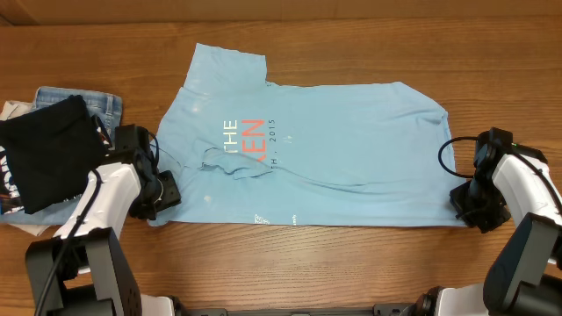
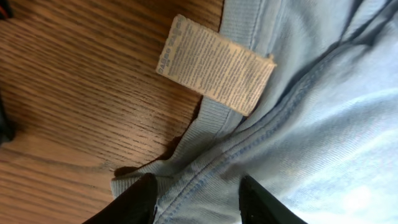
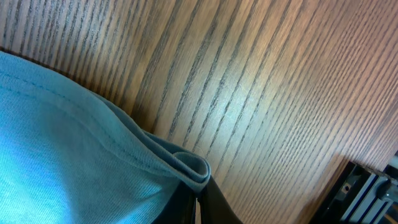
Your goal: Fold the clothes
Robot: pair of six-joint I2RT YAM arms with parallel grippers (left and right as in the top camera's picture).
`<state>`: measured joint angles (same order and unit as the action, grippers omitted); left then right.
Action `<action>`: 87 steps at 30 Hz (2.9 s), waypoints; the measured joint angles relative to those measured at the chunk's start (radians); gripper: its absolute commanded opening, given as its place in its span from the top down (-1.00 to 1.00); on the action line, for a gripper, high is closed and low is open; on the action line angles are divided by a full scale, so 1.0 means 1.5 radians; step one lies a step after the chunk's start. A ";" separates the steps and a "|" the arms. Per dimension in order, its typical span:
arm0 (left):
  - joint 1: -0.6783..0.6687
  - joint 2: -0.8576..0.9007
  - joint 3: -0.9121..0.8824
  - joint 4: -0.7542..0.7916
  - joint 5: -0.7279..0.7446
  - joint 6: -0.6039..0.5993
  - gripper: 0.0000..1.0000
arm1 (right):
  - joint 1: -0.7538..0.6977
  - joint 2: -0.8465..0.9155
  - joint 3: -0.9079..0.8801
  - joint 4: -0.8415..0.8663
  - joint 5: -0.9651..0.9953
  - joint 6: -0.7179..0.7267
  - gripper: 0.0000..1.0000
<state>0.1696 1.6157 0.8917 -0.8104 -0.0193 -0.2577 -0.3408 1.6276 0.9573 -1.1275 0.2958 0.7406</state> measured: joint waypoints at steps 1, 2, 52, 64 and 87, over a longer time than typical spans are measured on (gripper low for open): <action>0.000 0.005 0.000 0.000 0.000 0.001 0.14 | 0.000 0.000 0.000 0.000 0.000 0.000 0.88; 0.000 0.010 0.000 0.000 0.001 0.002 0.17 | 0.000 0.000 0.000 0.000 0.000 0.000 0.88; -0.004 0.033 0.047 -0.166 -0.148 -0.113 0.91 | -0.016 0.000 0.000 -0.027 0.022 0.023 0.89; -0.004 0.032 0.056 -0.166 -0.147 -0.136 0.49 | -0.040 0.000 -0.001 0.000 0.012 0.024 0.65; -0.009 -0.049 0.276 -0.113 0.085 0.051 -0.68 | -0.036 -0.018 0.200 -0.007 -0.201 -0.210 -0.61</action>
<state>0.1558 1.5429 1.3064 -0.9798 0.1081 -0.1810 -0.3950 1.6012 1.2579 -1.1378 -0.0051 0.4252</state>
